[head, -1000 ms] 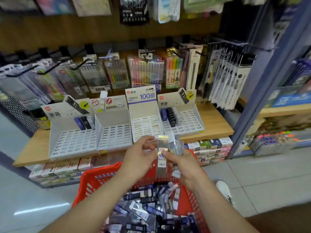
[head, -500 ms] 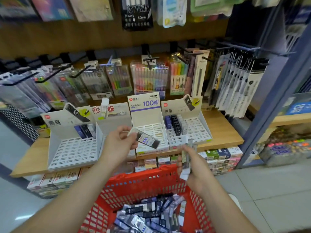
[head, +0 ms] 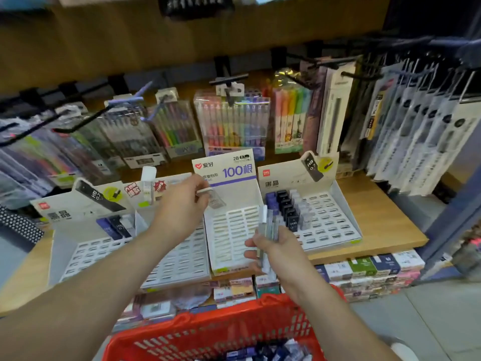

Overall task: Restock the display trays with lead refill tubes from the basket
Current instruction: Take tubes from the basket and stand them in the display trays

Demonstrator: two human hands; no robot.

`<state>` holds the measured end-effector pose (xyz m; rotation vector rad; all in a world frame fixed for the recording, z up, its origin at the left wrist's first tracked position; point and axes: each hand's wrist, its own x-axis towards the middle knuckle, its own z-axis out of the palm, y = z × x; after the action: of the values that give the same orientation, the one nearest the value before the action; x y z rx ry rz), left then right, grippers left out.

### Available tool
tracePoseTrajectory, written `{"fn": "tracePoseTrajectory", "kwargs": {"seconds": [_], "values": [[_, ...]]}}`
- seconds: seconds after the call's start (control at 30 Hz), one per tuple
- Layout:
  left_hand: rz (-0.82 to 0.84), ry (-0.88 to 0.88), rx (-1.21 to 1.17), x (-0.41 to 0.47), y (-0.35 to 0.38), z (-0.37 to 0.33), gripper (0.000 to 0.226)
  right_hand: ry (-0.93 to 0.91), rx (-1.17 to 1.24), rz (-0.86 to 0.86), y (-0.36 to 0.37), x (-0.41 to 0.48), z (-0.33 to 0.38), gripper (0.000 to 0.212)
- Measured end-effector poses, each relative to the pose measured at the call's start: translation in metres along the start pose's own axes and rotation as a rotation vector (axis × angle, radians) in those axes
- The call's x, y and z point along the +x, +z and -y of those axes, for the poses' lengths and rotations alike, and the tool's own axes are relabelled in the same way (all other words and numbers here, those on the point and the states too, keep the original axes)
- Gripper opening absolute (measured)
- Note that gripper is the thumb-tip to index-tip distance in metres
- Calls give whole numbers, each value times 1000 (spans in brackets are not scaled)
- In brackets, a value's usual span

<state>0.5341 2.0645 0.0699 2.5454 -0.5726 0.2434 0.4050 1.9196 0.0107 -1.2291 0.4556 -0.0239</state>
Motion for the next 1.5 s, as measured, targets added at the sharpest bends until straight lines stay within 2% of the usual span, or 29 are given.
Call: {"fn": "tracePoseTrajectory", "kwargs": {"seconds": [0.43,0.53,0.67,0.77,0.93,1.03,1.2,1.27,1.3,1.33,1.43,1.47,1.5], "values": [[150,126,223,10,20,9,21,46,-47,-25,-8,21,-25,5],[172,172,281,12,16,11,24,22,-186,-46,-9,23,-25,10],[202,214,378,20,14,12,25,5,-384,-65,-8,24,-27,5],[180,259,416,26,17,14,23,14,-411,-66,-7,25,-28,12],[85,249,471,27,27,12,21,32,-381,-84,-7,26,-29,4],[33,267,520,27,29,13,13,48,-348,-78,-6,23,-26,10],[38,290,607,29,36,14,26,93,-247,-47,-9,18,-23,6],[11,254,529,24,36,7,27,149,-9,10,-12,13,-19,10],[13,213,393,18,36,2,27,184,146,55,-14,10,-17,13],[66,129,179,10,35,-4,26,213,265,110,-17,7,-13,18],[456,-220,-584,-22,31,-27,20,211,327,250,-24,0,-9,26],[516,-272,-685,-31,33,-29,20,202,327,260,-25,0,-9,27],[507,-295,-732,-39,35,-30,21,196,330,254,-26,0,-10,28]]}}
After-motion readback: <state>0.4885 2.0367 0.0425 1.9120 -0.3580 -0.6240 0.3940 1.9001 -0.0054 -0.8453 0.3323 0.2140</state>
